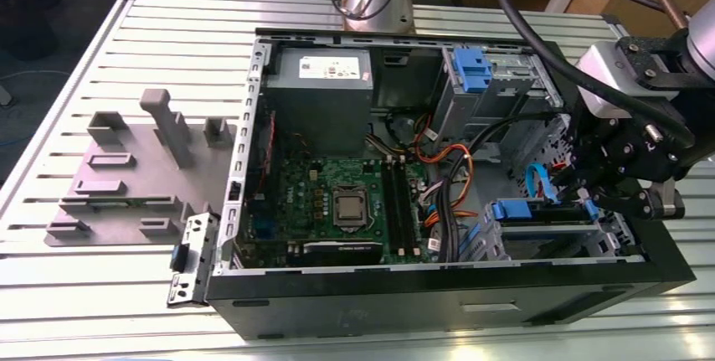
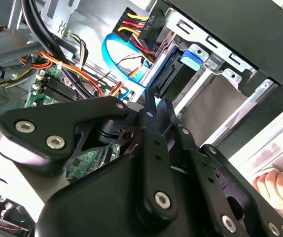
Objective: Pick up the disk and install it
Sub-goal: 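Insert the second disk wire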
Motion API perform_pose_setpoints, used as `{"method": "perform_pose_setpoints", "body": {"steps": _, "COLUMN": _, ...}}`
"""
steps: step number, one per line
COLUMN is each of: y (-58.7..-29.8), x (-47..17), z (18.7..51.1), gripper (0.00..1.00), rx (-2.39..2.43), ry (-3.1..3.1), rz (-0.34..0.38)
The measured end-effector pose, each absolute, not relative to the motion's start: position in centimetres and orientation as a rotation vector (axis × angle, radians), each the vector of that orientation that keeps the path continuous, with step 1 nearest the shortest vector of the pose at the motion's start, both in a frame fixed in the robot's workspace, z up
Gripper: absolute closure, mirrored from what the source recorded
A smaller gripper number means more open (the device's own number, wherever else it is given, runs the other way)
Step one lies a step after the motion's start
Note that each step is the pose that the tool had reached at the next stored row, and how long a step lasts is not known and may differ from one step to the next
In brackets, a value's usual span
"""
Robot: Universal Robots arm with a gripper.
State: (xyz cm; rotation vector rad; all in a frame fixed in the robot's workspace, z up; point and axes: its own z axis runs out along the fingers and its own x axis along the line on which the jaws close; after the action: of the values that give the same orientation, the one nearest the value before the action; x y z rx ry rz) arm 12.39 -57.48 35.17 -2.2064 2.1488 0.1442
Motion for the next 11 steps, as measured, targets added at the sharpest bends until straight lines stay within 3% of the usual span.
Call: {"method": "perform_pose_setpoints", "body": {"steps": 11, "y": -57.44, "x": 13.15, "z": 35.18, "gripper": 0.76, "rx": -2.208, "ry": 2.151, "rz": 0.148}}
